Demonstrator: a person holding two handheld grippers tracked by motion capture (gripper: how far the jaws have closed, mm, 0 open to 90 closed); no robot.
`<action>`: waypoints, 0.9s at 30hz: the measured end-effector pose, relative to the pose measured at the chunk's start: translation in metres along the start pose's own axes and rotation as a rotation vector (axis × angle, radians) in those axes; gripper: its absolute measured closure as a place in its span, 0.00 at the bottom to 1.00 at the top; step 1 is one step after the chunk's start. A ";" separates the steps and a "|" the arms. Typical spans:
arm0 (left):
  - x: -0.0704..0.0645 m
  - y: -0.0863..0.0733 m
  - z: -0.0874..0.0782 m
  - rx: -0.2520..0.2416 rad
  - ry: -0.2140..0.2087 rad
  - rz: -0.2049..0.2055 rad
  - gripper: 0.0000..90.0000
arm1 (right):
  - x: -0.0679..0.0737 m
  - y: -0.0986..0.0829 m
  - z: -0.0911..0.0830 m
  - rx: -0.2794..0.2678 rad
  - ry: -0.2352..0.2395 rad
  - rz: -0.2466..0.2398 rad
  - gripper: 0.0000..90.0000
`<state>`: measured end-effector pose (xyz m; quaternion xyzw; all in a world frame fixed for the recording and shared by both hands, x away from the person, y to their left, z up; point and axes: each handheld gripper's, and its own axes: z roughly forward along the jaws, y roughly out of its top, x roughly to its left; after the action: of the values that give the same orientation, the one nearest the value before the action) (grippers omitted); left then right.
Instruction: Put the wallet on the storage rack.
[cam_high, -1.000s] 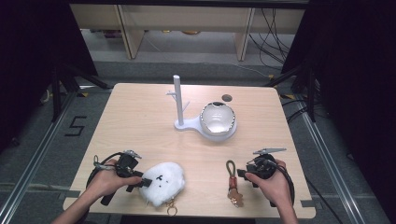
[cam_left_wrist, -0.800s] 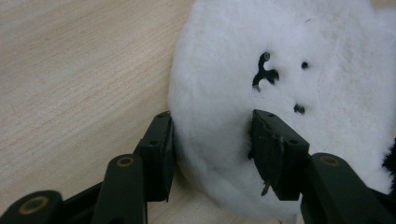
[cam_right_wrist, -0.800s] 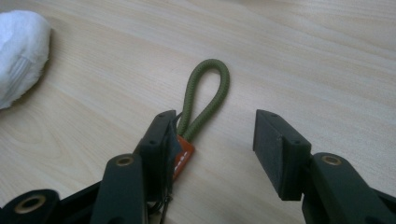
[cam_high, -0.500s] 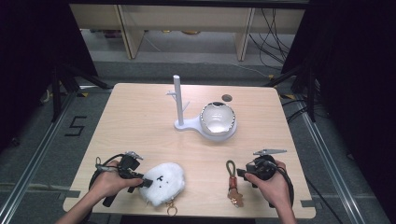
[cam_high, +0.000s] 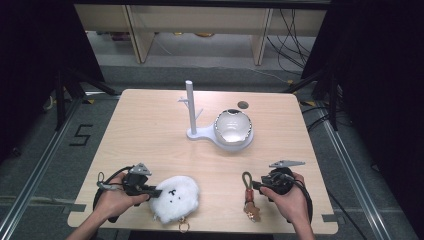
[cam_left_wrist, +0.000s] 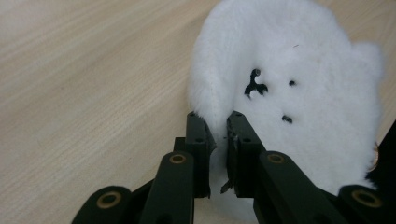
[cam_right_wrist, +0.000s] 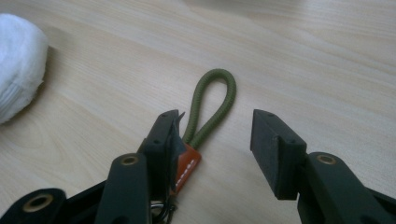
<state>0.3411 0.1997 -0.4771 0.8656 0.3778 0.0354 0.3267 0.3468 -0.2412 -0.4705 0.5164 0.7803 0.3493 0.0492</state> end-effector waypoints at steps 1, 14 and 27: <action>0.000 0.001 -0.003 -0.004 0.012 0.012 0.90 | -0.002 0.000 0.002 -0.026 0.000 -0.034 0.59; -0.011 0.019 -0.031 -0.162 0.090 0.114 0.90 | 0.015 0.006 0.002 -0.114 -0.019 -0.040 0.59; -0.023 0.048 -0.047 -0.321 0.169 0.266 0.90 | 0.043 0.023 0.001 -0.243 0.072 -0.048 0.58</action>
<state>0.3407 0.1856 -0.4070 0.8386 0.2758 0.2103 0.4200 0.3454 -0.1993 -0.4454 0.4751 0.7457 0.4582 0.0916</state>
